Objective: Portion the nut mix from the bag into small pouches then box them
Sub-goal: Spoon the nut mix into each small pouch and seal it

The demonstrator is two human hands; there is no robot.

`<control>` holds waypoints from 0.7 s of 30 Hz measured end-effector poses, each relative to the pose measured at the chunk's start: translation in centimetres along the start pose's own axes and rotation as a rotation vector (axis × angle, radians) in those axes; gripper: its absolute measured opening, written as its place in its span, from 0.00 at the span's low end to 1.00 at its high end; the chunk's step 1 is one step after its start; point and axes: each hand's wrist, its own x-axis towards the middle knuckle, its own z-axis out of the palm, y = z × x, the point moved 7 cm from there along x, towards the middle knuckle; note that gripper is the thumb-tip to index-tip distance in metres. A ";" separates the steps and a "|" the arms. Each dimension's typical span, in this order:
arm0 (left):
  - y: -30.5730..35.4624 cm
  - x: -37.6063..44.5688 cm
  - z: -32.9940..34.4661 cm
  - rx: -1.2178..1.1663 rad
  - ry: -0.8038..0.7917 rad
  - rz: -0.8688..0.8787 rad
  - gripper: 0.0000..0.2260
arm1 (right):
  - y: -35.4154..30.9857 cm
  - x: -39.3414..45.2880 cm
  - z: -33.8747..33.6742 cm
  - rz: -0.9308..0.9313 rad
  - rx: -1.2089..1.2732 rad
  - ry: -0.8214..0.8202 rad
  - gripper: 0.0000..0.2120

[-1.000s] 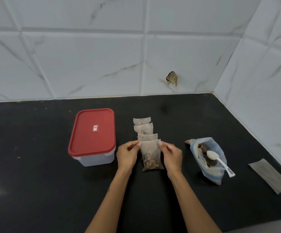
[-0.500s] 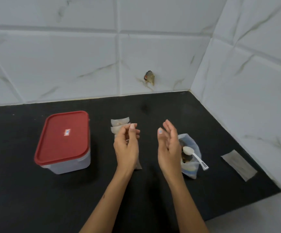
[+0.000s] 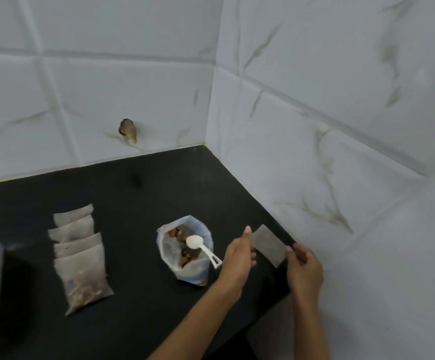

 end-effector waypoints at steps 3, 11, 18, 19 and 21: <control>-2.3 1.3 2.3 -0.050 0.072 -0.159 0.15 | 1.4 1.8 0.0 0.010 -0.110 -0.067 0.16; -3.8 2.9 4.4 -0.200 0.234 -0.200 0.15 | 3.3 5.9 2.0 -0.048 -0.444 -0.143 0.18; -2.8 2.2 2.7 -0.282 0.286 -0.006 0.13 | 1.4 6.4 4.2 -0.052 -0.063 -0.258 0.04; -2.0 1.8 2.0 -0.239 0.301 0.073 0.14 | 0.9 6.2 4.6 0.002 0.068 -0.285 0.03; 0.0 0.4 0.4 -0.116 0.377 0.259 0.21 | -0.3 5.4 5.6 0.126 0.262 -0.403 0.03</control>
